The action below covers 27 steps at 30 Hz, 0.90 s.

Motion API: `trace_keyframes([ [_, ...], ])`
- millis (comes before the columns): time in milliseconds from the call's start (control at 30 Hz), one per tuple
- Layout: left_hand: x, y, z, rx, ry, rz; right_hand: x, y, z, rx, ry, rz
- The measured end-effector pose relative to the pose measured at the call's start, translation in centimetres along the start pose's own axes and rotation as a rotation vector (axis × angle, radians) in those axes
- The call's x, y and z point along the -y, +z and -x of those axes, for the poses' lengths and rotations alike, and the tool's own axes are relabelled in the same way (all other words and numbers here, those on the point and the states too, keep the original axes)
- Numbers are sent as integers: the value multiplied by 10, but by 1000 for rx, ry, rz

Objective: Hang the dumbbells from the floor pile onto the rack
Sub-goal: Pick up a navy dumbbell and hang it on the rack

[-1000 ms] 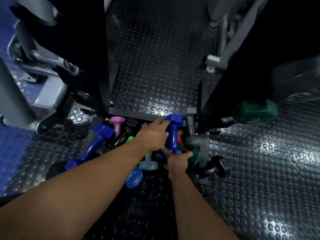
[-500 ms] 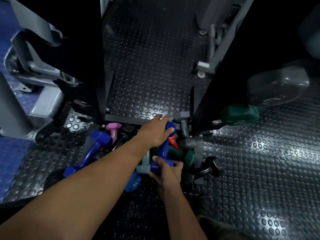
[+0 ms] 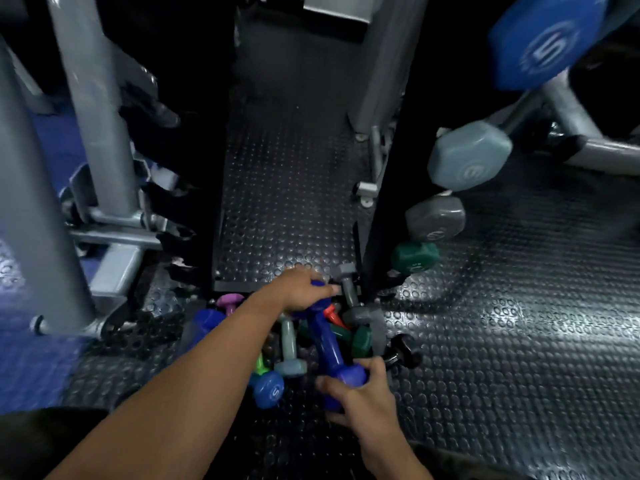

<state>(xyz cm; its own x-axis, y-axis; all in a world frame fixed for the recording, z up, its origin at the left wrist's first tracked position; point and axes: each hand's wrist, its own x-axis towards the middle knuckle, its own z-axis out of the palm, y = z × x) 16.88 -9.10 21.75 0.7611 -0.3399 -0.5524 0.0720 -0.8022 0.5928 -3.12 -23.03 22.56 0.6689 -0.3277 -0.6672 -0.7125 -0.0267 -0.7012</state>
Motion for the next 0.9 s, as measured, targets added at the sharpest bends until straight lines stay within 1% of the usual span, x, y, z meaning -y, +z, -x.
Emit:
trace_keyframes([
  [100, -3, 4, 33, -16, -5, 74, 4, -21, 19, 10, -40, 115],
  [267, -7, 12, 85, -143, -42, 258, 28, -58, 48, 33, -159, 292],
  [367, -16, 7, 106, -221, -21, 324, 46, -79, 61, 46, -209, 286],
  [433, -28, 3, 121, -258, -1, 423, 58, -94, 69, 40, -268, 300],
  [533, -51, 1, 145, -306, -27, 530, 73, -114, 83, 29, -309, 229],
  [600, -65, 7, 155, -316, -67, 567, 76, -120, 87, -8, -282, 187],
  [700, -80, 26, 163, -286, -95, 615, 73, -123, 90, -65, -186, 112],
  [900, -100, 51, 158, -200, -124, 639, 63, -144, 81, -151, -132, 60],
])
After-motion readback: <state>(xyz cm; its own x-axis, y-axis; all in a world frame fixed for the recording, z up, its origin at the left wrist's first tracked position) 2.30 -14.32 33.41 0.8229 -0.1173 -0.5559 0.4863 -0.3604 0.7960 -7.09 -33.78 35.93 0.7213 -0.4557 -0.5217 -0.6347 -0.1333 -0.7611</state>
